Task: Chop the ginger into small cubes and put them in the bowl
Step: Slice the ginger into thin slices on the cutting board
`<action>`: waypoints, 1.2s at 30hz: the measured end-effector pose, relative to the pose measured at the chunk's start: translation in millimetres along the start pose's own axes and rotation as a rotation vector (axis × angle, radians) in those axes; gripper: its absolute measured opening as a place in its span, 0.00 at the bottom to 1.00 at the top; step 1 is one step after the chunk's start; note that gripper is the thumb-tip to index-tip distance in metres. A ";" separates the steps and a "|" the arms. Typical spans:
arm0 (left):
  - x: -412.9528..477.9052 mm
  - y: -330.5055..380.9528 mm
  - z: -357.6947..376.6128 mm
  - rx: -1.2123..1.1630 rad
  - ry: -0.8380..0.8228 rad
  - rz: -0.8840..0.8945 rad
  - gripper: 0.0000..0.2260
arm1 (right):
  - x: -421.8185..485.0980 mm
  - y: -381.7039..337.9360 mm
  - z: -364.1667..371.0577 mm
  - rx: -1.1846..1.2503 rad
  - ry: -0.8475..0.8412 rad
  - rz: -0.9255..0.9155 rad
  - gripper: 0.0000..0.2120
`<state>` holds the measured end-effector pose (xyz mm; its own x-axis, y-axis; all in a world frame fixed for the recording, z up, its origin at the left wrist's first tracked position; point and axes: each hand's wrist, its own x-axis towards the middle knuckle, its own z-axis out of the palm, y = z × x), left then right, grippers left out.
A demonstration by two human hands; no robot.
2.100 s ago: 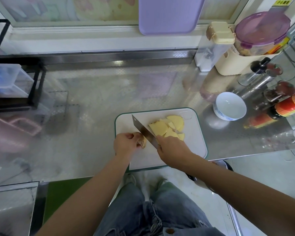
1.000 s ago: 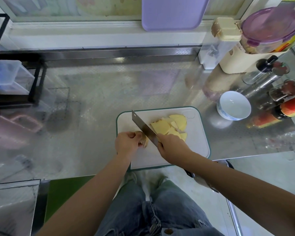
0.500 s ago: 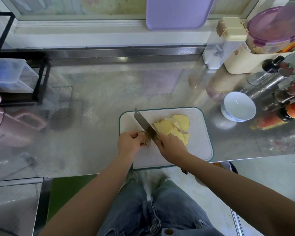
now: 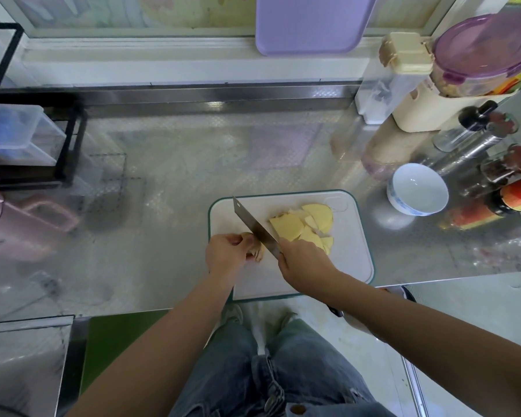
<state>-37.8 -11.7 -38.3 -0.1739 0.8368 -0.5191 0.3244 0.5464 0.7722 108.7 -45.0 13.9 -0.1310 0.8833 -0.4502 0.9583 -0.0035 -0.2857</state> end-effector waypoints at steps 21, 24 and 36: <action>4.5 -4.7 -2.2 -0.027 -0.028 -0.021 0.14 | -5.7 -0.3 -19.1 0.033 -0.035 -0.016 0.10; 5.0 -5.6 -1.7 -0.047 -0.031 -0.037 0.14 | -12.1 0.7 -21.0 0.037 -0.054 -0.007 0.09; 4.3 -3.9 -0.5 -0.071 -0.030 -0.026 0.09 | -16.7 -2.7 -22.5 0.020 -0.058 -0.008 0.06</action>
<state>-40.3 -10.2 -43.4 -0.1533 0.8215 -0.5492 0.2533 0.5699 0.7817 114.0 -49.2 41.3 -0.1536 0.8548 -0.4956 0.9519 -0.0066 -0.3064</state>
